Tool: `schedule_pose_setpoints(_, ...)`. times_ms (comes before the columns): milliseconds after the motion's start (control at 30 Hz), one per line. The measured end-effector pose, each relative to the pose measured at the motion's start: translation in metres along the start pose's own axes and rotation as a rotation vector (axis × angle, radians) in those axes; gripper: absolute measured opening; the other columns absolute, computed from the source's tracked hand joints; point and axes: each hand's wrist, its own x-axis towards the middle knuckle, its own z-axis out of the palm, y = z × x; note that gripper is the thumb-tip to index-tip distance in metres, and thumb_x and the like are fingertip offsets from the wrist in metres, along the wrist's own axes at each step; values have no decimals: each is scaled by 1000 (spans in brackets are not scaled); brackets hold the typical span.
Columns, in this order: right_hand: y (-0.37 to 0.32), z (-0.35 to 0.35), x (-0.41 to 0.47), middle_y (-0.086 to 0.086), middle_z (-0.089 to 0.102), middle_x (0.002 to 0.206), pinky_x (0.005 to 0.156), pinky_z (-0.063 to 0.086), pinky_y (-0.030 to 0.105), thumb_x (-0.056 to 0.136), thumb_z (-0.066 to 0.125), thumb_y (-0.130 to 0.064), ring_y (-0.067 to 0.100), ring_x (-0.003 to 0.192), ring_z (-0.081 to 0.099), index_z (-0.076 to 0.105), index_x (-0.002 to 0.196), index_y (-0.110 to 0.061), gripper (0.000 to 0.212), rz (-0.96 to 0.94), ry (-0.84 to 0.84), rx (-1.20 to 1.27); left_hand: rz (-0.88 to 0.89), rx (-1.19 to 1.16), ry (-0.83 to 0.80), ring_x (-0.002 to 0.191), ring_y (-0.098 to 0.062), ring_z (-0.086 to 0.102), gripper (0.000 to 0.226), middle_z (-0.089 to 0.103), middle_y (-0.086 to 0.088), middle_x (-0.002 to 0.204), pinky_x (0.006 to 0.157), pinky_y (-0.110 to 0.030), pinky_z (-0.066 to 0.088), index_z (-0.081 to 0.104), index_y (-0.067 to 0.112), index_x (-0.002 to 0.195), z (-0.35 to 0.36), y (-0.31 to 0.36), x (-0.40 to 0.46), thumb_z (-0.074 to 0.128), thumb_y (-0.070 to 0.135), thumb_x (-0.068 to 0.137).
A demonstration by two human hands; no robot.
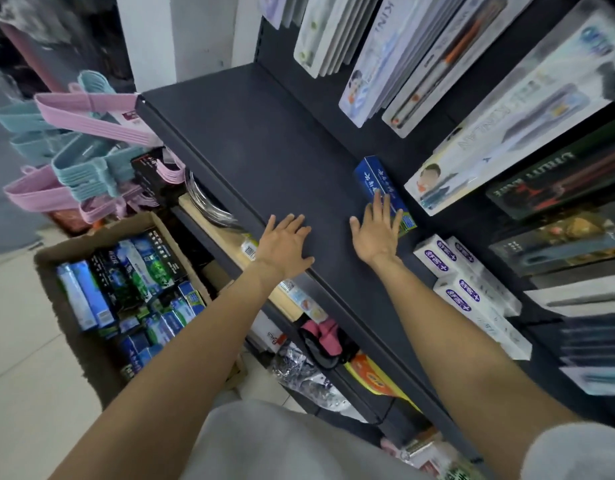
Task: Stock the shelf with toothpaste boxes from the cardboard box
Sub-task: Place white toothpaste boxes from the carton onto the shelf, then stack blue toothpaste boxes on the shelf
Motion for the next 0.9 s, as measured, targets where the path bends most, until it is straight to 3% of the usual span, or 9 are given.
schedule_pose_setpoints(100, -32, -4, -50, 7, 18, 157, 117, 2, 42, 101, 32, -32, 23, 146, 8, 40, 141, -9, 47, -182, 144, 240, 6, -246, 215, 138, -20, 33, 45, 45, -1, 144, 116, -36, 15, 50, 18, 133, 9, -9, -22, 53, 32, 91)
schedule_pose_setpoints(167, -56, -6, -94, 9, 43, 144, 113, 25, 40, 98, 38, -27, 26, 135, 34, 51, 132, -9, 40, -313, 197, 409, -41, -388, 367, 118, -24, 52, 35, 62, -2, 121, 103, -35, 35, 61, 17, 120, 10, -20, -53, 52, 30, 89)
schedule_pose_setpoints(267, -91, 1, -151, 6, 69, 105, 78, 50, 35, 92, 37, -26, 25, 94, 63, 63, 114, -11, 37, -511, 204, 525, -218, -514, 507, 96, -18, 57, 26, 66, 3, 102, 82, -31, 44, 62, 16, 113, 11, -43, -118, 52, 26, 91)
schedule_pose_setpoints(333, -113, 12, -177, 5, 71, 82, 57, 48, 31, 90, 44, -22, 27, 72, 66, 67, 104, -14, 28, -591, 105, 541, -397, -581, 517, 88, -11, 58, 21, 65, 7, 95, 74, -28, 46, 61, 18, 111, 23, -63, -167, 55, 22, 92)
schedule_pose_setpoints(400, -133, 27, -193, 6, 71, 75, 51, 45, 30, 88, 51, -18, 30, 66, 66, 68, 98, -17, 20, -636, -21, 523, -609, -639, 509, 82, -9, 61, 18, 65, 8, 88, 74, -30, 50, 62, 21, 108, 42, -85, -216, 58, 21, 90)
schedule_pose_setpoints(500, -160, 64, -200, 7, 72, 90, 59, 43, 30, 93, 50, -17, 30, 80, 66, 67, 106, -16, 21, -681, -231, 466, -864, -667, 427, 78, -12, 62, 19, 66, 8, 83, 80, -35, 51, 63, 21, 105, 74, -121, -269, 61, 16, 86)
schedule_pose_setpoints(633, -203, 138, -188, 5, 64, 116, 80, 47, 33, 93, 50, -17, 24, 103, 61, 60, 120, -14, 29, -668, -389, 442, -979, -630, 290, 81, -11, 62, 20, 66, 10, 88, 79, -32, 52, 61, 23, 106, 122, -172, -297, 63, 21, 86)
schedule_pose_setpoints(800, -251, 256, -163, 14, 36, 144, 105, 35, 40, 93, 55, -22, 31, 130, 38, 36, 141, -12, 53, -506, -527, 335, -1013, -633, 32, 101, -22, 61, 41, 64, -1, 112, 86, -34, 50, 48, 19, 126, 214, -206, -272, 61, 29, 88)
schedule_pose_setpoints(900, -274, 316, -153, 21, 5, 155, 112, 29, 48, 93, 55, -20, 38, 142, 13, 10, 150, -14, 73, -391, -566, 225, -1042, -598, -119, 111, -31, 56, 66, 51, -13, 130, 92, -40, 47, 29, 17, 142, 275, -216, -244, 62, 35, 87)
